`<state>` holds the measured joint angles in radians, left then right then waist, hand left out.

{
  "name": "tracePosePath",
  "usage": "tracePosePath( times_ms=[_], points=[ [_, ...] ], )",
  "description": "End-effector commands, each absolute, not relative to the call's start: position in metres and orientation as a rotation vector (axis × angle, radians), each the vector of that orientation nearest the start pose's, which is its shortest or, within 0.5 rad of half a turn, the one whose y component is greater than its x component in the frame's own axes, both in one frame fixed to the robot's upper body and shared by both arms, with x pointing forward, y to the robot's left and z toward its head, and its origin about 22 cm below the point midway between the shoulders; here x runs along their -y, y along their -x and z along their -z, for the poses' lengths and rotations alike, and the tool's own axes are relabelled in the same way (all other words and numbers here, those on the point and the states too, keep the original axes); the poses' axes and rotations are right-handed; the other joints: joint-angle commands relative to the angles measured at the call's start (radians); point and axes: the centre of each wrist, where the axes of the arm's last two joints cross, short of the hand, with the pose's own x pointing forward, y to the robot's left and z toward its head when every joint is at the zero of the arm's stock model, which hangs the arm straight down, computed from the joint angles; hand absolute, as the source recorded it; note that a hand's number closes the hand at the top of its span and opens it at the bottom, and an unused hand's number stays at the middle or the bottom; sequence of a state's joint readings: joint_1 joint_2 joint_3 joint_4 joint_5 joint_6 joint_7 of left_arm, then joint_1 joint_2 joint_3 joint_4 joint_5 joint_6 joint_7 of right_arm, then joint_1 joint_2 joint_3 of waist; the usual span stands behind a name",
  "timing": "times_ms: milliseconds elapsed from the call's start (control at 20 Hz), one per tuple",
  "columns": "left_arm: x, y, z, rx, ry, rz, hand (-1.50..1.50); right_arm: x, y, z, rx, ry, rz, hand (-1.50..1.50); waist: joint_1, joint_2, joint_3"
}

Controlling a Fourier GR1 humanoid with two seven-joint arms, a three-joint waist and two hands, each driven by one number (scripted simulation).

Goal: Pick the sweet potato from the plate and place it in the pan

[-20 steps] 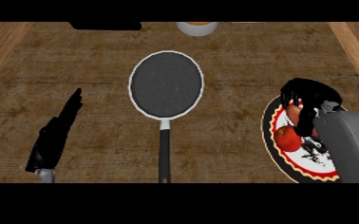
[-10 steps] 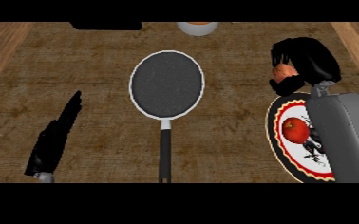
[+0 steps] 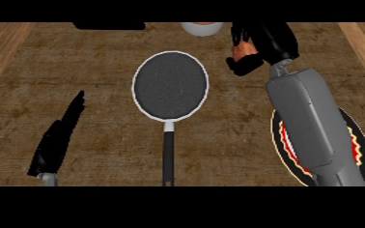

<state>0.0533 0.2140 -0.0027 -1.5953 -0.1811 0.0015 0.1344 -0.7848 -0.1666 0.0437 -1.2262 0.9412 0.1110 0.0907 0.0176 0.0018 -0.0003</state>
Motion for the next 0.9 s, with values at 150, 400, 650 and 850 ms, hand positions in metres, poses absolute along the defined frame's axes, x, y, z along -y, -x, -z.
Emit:
tracePosePath(
  times_ms=[150, 400, 650, 850],
  points=[
    [-0.281, -0.223, -0.007, 1.391, -0.327, 0.278, 0.0, 0.089, -0.417, -0.161, 1.726, 0.675, -1.029, 1.5, 0.015, 0.005, 0.0],
    [-0.273, -0.239, -0.017, 1.392, -0.307, 0.306, 0.0, 0.074, -0.428, -0.127, 1.661, 0.59, -0.996, 1.5, 0.029, 0.01, 0.0],
    [-0.265, -0.24, -0.005, 1.41, -0.283, 0.318, 0.0, 0.055, -0.435, -0.117, 1.57, 0.606, -1.061, 1.5, 0.059, 0.018, 0.0],
    [-0.257, -0.25, -0.01, 1.421, -0.259, 0.357, 0.0, 0.052, -0.433, -0.099, 1.494, 0.64, -1.168, 1.5, 0.105, 0.03, -0.001]
  ],
)
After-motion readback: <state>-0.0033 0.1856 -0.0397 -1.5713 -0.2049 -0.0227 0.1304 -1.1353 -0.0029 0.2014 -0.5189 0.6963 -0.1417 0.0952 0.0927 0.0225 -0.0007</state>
